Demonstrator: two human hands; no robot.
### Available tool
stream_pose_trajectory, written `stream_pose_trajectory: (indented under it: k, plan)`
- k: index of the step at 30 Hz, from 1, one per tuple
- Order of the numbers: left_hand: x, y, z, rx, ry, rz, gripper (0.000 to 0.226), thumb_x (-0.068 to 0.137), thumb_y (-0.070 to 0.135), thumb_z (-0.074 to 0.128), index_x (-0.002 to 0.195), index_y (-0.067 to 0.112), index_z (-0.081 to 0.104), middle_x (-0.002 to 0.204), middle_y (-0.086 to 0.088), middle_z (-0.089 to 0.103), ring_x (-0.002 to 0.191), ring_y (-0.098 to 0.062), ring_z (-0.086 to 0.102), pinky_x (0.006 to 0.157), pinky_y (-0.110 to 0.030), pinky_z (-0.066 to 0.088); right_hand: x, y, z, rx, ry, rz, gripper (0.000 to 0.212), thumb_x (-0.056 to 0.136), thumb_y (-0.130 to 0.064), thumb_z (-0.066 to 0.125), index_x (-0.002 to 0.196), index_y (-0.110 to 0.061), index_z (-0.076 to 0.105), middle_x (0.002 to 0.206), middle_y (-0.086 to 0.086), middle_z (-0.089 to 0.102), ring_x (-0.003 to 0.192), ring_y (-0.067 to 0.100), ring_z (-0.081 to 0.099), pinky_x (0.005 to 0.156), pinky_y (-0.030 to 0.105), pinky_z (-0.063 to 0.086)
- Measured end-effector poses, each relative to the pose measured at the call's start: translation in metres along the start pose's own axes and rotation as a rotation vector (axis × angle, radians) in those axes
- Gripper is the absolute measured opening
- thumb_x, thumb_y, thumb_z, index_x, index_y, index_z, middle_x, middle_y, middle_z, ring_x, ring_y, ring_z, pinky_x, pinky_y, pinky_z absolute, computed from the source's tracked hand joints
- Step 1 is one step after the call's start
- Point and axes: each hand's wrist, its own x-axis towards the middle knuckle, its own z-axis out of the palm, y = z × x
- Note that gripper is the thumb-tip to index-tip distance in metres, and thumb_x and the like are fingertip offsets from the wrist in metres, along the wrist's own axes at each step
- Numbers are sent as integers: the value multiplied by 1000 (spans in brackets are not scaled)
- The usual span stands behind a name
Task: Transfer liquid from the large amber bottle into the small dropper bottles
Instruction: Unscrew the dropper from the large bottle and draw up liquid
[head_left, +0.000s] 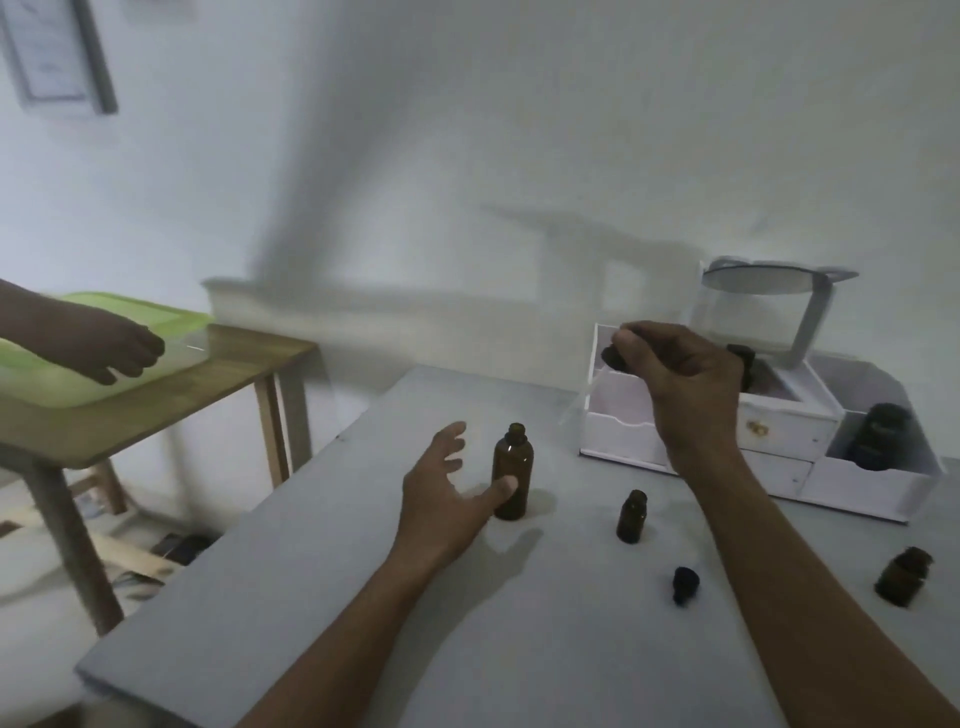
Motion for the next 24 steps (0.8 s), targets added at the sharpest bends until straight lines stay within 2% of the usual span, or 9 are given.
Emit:
stream_pose_trajectory:
  k: [3,6,8,11,13,15,18,24]
  plan:
    - [15,-1,9,-34,-90,-48,95,64,44,87,145,32,39,130,13,50,113,-10,54,90,-26,48,2,2,15,25,12,25,11,89,-13,75,99,-19,75,83,-8,78,80,16,77,82,34,62]
    - [22,-2,18,-69,-158,-69,82,67,40,86,139,24,50,129,9,59,113,-11,58,91,-24,50,1,5,25,62,11,55,10,88,-14,75,97,-19,75,84,-4,79,80,17,77,85,37,62]
    - [22,-4,22,-63,-173,-81,65,70,36,85,128,23,59,113,12,65,109,-11,63,88,-18,48,0,8,29,70,5,59,9,88,-14,75,95,-21,75,83,-3,79,80,18,77,85,38,61]
    - [20,-8,24,-37,-159,-91,56,71,35,84,122,26,63,101,16,65,103,-9,64,87,-18,45,-2,10,33,51,-11,69,9,89,-16,74,94,-23,74,80,-10,78,80,13,77,83,30,61]
    - [20,-9,24,-31,-163,-90,57,72,35,84,124,26,63,103,14,65,103,-10,63,91,-22,46,-1,11,34,37,-20,72,9,89,-17,74,94,-23,74,79,-13,77,80,11,77,81,25,60]
    - [20,-9,24,-29,-163,-87,60,72,36,84,127,24,61,109,10,66,105,-11,63,97,-26,47,-1,11,35,50,-22,77,7,89,-15,74,94,-20,74,82,-6,78,80,14,77,81,28,61]
    - [19,-9,25,-36,-150,-79,58,72,35,84,124,25,63,110,8,68,103,-11,64,95,-26,49,-2,13,39,45,-42,82,6,88,-13,74,94,-16,75,85,3,77,78,15,77,82,33,62]
    - [19,-8,25,-8,-159,-68,59,74,37,82,128,24,60,115,9,66,105,-11,61,94,-23,44,-5,25,50,-60,-100,99,7,88,-23,75,94,-19,77,78,-6,78,78,12,76,81,36,62]
